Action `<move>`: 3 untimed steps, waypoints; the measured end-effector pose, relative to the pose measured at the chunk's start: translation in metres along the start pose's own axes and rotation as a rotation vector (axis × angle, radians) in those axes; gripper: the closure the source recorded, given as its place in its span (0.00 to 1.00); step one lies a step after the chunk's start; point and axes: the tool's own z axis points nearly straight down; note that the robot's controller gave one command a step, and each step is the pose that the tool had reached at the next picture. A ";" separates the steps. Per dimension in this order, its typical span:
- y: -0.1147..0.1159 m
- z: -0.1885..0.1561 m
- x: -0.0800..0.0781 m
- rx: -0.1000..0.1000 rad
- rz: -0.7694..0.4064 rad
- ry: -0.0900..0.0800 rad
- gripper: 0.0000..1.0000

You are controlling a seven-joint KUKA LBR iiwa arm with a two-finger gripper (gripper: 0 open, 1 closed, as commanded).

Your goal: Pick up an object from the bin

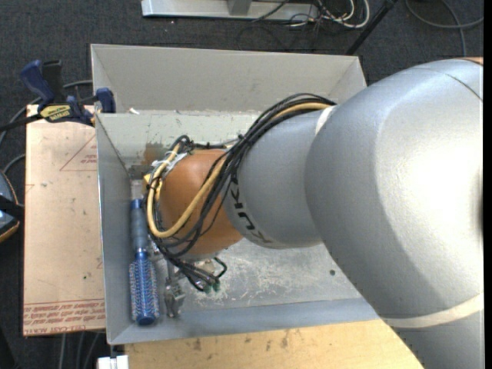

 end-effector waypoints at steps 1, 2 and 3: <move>-0.038 -0.036 0.024 -0.010 -0.694 0.016 0.00; -0.183 -0.049 -0.024 -0.004 -0.579 0.014 0.00; -0.080 -0.054 0.036 -0.016 -0.632 0.021 0.00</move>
Offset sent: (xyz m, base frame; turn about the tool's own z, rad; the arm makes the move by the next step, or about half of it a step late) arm -0.0115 -0.0440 0.0357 -0.6978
